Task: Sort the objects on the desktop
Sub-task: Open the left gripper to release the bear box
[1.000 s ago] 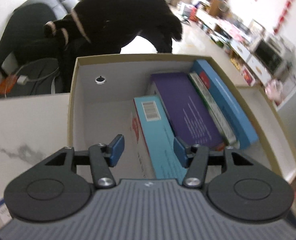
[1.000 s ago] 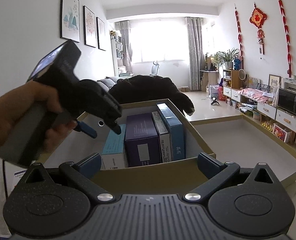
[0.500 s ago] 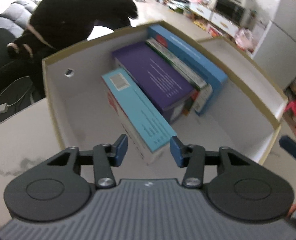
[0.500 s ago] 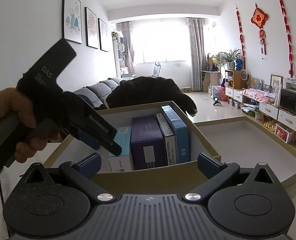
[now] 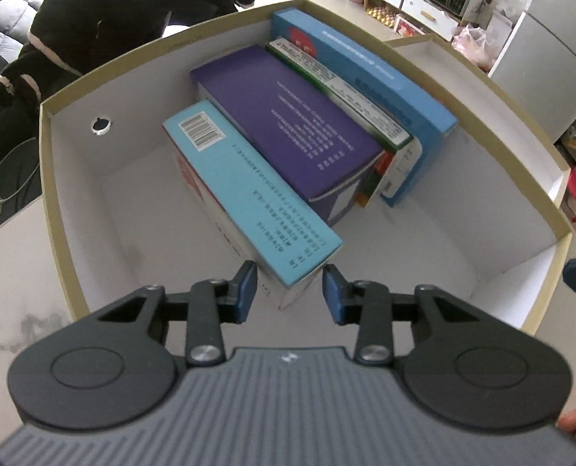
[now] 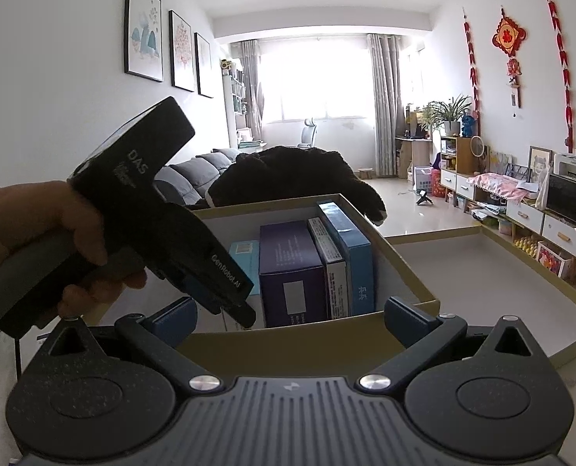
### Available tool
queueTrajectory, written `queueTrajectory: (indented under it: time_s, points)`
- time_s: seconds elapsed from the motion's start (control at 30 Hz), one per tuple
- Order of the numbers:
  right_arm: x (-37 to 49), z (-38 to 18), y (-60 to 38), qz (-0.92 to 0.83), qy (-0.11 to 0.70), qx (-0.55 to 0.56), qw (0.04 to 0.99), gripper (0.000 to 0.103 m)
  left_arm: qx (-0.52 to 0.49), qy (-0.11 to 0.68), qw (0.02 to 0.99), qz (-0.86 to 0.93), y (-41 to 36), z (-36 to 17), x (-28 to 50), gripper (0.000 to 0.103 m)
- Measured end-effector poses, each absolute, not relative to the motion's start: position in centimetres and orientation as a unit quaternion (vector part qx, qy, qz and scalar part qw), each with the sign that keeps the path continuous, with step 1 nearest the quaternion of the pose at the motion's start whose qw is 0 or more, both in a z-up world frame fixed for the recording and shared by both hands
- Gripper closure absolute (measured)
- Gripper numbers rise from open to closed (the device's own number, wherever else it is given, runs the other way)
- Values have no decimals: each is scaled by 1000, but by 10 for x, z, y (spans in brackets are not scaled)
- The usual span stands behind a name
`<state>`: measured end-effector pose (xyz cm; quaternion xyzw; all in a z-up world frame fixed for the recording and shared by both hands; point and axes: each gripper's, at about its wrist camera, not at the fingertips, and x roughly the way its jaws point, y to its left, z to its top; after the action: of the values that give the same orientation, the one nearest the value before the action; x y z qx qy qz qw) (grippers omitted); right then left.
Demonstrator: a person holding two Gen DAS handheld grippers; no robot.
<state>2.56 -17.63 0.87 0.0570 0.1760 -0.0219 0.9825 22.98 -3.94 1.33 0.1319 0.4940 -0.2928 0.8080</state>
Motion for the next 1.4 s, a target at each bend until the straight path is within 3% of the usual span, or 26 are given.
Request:
queueTrajectory:
  time_s: [0.57, 0.67, 0.97, 1.03, 1.1, 1.4]
  points:
    - [28, 7, -170, -32, 175, 43, 983, 0, 88, 483, 834, -252, -40, 18, 251, 67]
    - [28, 6, -169, -32, 176, 42, 983, 0, 57, 488, 833, -256, -34, 18, 255, 59]
    - [26, 6, -171, -32, 174, 43, 983, 0, -53, 509, 817, -266, -6, 15, 266, 51]
    - [26, 7, -172, -31, 173, 44, 983, 0, -79, 502, 819, -267, -4, 19, 265, 39]
    - [26, 7, -172, -32, 173, 44, 983, 0, -107, 486, 823, -274, -5, 23, 263, 16]
    - [25, 6, -172, -36, 172, 47, 983, 0, -108, 501, 823, -244, -23, 2, 290, 10]
